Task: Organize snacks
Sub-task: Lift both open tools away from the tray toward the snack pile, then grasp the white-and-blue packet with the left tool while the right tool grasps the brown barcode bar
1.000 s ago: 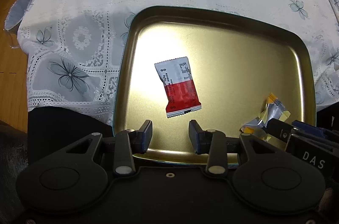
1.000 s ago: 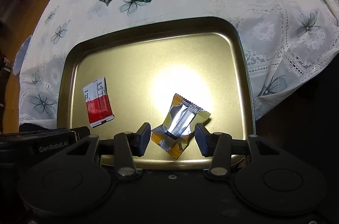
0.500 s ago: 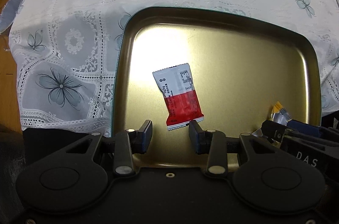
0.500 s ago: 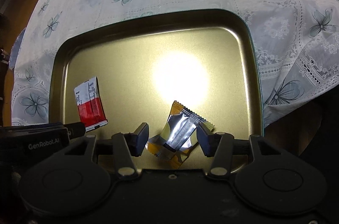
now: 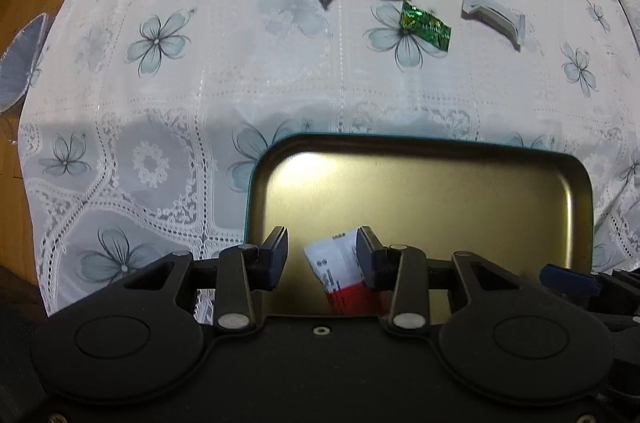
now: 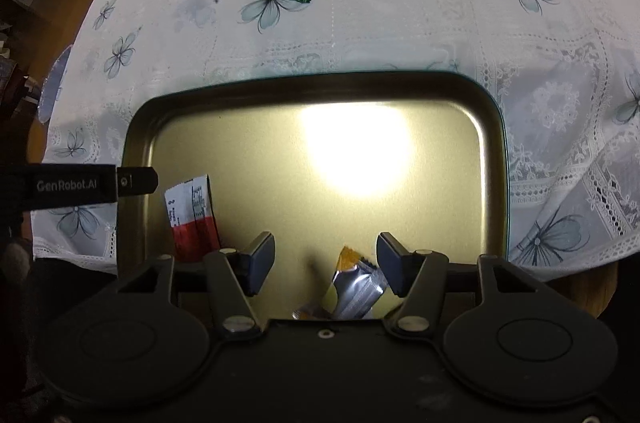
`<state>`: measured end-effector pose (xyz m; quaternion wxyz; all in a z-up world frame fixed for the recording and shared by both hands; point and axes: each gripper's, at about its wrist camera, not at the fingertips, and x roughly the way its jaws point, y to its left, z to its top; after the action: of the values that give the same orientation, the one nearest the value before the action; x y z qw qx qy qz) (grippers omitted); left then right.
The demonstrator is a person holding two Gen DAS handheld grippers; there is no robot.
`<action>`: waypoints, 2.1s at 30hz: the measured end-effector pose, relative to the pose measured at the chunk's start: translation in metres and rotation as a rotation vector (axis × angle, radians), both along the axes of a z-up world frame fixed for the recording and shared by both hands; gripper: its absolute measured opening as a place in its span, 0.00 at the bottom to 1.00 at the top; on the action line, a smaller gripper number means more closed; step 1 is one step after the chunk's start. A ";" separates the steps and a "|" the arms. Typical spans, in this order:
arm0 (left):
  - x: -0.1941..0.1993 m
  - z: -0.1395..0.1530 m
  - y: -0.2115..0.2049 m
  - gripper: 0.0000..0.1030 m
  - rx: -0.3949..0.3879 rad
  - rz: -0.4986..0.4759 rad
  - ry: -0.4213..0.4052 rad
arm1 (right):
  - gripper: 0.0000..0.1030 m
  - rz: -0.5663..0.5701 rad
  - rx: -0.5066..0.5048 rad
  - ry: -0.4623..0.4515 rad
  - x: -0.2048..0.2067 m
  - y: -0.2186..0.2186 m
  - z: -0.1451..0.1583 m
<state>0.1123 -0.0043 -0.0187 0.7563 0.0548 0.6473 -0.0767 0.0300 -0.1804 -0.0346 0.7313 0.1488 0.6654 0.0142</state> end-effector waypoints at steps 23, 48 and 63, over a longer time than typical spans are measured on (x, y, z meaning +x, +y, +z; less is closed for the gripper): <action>0.165 -0.020 -0.032 0.47 -0.024 -0.138 -0.189 | 0.58 -0.106 -0.087 -0.188 0.194 -0.065 -0.009; 0.186 -0.053 -0.040 0.56 -0.044 -0.193 -0.222 | 0.58 -0.202 -0.064 -0.245 0.304 -0.067 -0.053; 0.192 -0.062 -0.036 0.42 -0.091 -0.096 -0.162 | 0.36 -0.137 -0.227 -0.211 0.297 -0.050 -0.071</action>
<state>0.3046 -0.0400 -0.0812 0.8033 0.0573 0.5767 -0.1376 0.3269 -0.2305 -0.1055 0.8084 0.1080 0.5707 -0.0952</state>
